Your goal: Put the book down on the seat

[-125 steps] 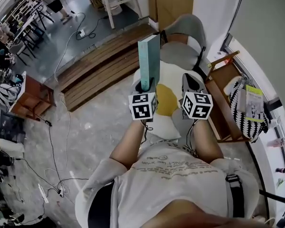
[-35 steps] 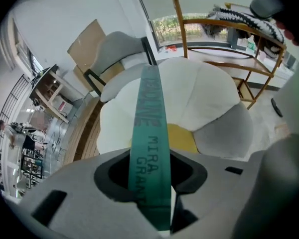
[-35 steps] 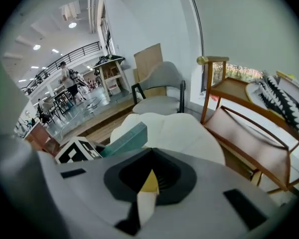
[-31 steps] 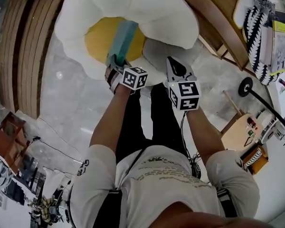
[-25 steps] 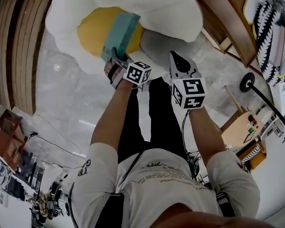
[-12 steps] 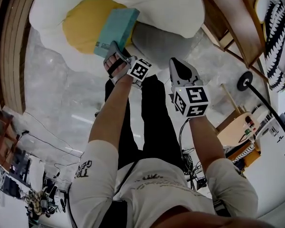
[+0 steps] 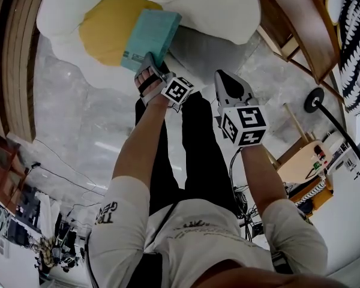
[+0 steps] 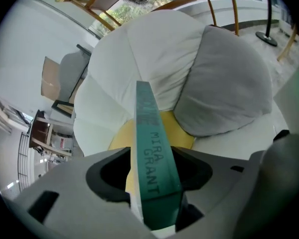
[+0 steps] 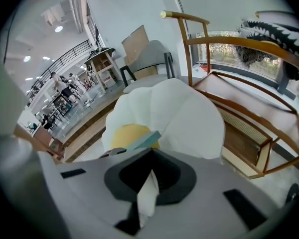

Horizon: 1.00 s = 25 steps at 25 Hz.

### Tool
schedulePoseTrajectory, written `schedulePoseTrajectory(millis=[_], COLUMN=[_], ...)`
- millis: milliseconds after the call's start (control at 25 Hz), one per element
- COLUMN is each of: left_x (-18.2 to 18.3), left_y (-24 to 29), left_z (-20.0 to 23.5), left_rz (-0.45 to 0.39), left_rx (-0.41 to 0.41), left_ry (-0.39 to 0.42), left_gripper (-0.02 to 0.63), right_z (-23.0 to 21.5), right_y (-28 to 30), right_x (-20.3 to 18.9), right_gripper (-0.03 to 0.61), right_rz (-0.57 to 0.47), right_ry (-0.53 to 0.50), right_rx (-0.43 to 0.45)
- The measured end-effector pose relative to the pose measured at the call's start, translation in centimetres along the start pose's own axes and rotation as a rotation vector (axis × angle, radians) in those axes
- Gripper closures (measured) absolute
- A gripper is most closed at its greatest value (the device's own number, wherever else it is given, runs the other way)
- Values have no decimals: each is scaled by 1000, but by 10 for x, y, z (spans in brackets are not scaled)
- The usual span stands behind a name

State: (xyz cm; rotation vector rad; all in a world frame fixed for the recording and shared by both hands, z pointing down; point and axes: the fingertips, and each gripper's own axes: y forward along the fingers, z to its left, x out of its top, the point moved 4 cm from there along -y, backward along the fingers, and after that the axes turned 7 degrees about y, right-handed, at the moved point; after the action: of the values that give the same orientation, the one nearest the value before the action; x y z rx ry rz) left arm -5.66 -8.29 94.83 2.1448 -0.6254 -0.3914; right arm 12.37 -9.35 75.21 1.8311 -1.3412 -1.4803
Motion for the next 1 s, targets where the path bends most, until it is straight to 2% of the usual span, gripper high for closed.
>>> schedulePoseTrajectory(millis=[200,280,440,600,640,720,760,840,1000], left_x=[-7,-5,-13,-15,-16,-16,-16,-13,-7], left_y=[-3,-10,-28,-41,-46,-60,-67,-83,-120], left_z=[-19,-29,-30,-21,-15,7,19,39,86], left_rz=[81,77,89,48,31,-7,-25,-49,-113], left_rx=[-90,-155,-283,-301,-287,-239,-222,-219,-233], left_ry=[-91,-146,-315,-425,-455,-522,-553,-606,-702], left_gripper=[282,275,268,270,296,496,564,587,592], right_z=[-14,-18,-7,6,10,16,19,20,27], right_y=[-1,-2,-7,-15,-18,-25,-30,-41,-64], right_x=[-4,-4,-1,6,8,14,18,24,39], right_gripper=[551,551,551,551,551,551,551,551,551], right_rz=[7,9,-4,-23,-27,-41,-51,-66,-83], right_ry=[-5,-11,-3,-13,-18,-31,-41,-64,-66], right_rx=[-7,-7,2,16,20,25,24,12,-9])
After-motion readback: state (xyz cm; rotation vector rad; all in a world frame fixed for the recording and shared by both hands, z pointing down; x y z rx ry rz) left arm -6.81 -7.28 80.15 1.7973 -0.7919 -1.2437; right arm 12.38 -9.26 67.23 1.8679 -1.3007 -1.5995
